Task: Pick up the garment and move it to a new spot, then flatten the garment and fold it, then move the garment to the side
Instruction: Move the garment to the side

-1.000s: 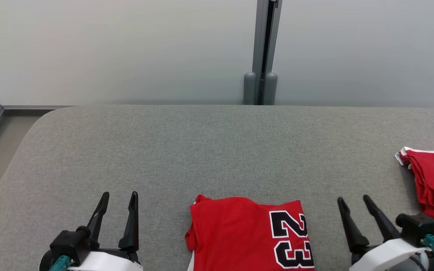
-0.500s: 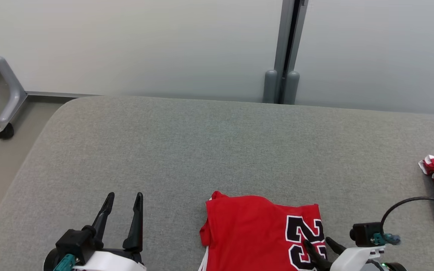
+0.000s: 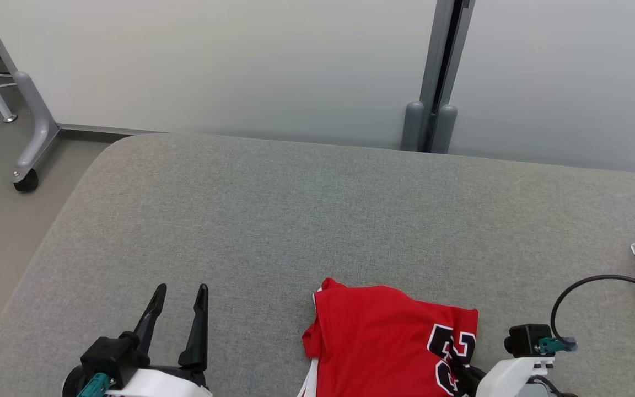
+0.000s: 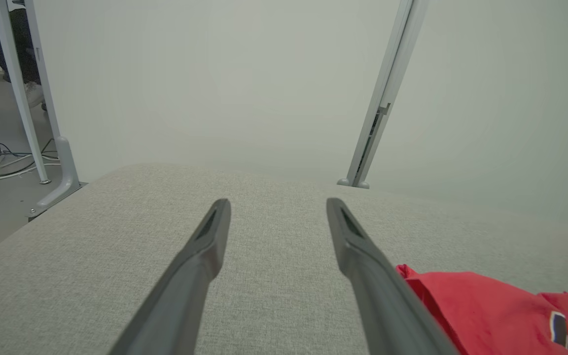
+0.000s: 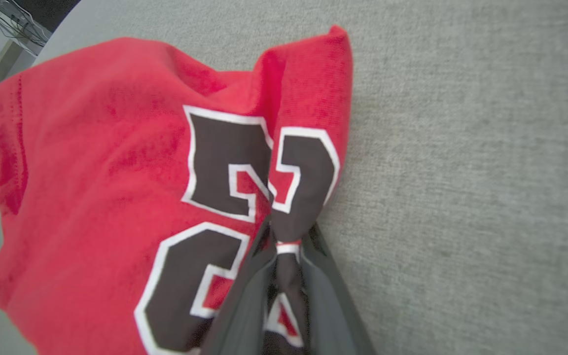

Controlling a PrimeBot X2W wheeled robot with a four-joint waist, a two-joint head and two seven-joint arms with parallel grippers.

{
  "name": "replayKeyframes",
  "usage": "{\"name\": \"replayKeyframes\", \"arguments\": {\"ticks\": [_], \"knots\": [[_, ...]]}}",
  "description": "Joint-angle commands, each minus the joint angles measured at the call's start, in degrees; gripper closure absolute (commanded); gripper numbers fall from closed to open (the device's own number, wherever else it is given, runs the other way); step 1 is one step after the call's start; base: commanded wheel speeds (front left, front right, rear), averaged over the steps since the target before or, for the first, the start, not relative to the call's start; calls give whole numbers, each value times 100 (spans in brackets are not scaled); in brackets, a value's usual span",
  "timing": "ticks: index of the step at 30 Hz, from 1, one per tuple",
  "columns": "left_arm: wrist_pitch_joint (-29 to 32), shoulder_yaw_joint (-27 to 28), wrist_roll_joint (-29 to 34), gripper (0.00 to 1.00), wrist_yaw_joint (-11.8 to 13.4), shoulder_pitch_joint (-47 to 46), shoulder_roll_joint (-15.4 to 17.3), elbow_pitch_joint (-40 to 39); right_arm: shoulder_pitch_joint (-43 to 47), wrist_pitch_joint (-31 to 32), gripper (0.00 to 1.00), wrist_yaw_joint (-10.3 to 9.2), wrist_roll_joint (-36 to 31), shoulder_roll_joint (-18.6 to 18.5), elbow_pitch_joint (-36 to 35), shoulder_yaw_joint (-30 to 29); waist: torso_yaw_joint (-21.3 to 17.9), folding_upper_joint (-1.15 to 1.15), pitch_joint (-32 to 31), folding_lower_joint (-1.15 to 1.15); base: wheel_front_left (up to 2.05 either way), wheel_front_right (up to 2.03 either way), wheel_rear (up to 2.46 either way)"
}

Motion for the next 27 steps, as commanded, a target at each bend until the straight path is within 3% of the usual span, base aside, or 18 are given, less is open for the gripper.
{"name": "replayKeyframes", "arguments": {"ticks": [1,12,27], "knots": [[-23,17,-35,0,32,-67,42,-11,39,63,100,1,68,40,2,81,-26,0,-2,0,0,0,0],[-23,-69,-24,0,13,-51,29,-149,-419,-78,100,1,-35,-454,-758,55,-523,0,-38,0,0,0,0],[-23,-390,15,0,-75,-318,-56,-257,-542,133,100,1,-233,-755,-1647,-52,-2220,0,195,0,0,0,0]]}}
